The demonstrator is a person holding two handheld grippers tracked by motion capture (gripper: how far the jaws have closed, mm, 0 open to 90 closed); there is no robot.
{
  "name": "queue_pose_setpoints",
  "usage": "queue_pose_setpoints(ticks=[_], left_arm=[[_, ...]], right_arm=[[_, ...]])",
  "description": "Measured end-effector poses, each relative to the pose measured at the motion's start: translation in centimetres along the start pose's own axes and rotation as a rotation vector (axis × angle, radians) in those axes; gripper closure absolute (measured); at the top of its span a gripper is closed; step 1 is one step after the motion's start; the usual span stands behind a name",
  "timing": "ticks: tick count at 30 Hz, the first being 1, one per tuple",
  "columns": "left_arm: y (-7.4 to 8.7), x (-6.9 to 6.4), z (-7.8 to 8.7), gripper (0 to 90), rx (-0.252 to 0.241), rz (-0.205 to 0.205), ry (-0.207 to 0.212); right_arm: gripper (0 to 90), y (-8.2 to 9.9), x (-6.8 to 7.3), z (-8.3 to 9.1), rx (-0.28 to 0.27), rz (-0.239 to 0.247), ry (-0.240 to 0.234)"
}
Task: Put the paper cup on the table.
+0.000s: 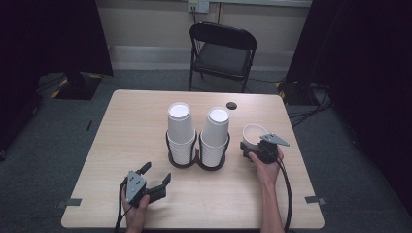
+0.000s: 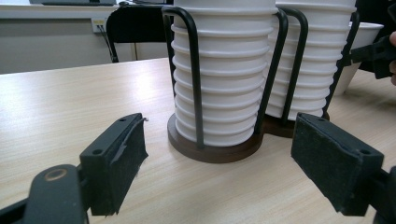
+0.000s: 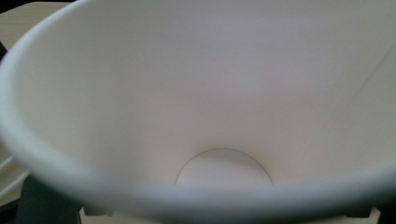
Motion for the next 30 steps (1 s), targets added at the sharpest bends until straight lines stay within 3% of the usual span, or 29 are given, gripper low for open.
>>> queue_pose_setpoints(ticks=[8,14,24,27,30], left_arm=[[0.0,0.0,0.0,17.4,-0.004,0.005,-0.004],[0.0,0.1,0.1,17.4,-0.006,0.010,-0.005],[0.0,0.0,0.1,17.3,-0.006,0.011,-0.008],[0.0,0.0,0.0,17.4,0.000,0.011,-0.010],[0.0,0.0,0.0,17.4,-0.002,0.008,-0.006]], right_arm=[[14.1,1.1,0.1,0.2,0.080,-0.022,-0.001],[13.7,1.2,0.5,0.7,0.095,-0.021,0.006],[13.6,1.7,0.7,1.9,0.071,-0.049,0.030],[13.7,1.3,1.1,2.6,0.043,-0.041,0.033],[13.9,1.5,1.1,3.1,0.023,-0.065,0.021]])
Point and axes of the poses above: each handheld gripper's, and its own axes: z roughly backward along the jaws, y roughly out of its underside, x roughly to its left, the point moved 4 cm from there along -z, roughly forward along the jaws, and after that the axes turned 2 degrees about z, right-handed, at the moved point
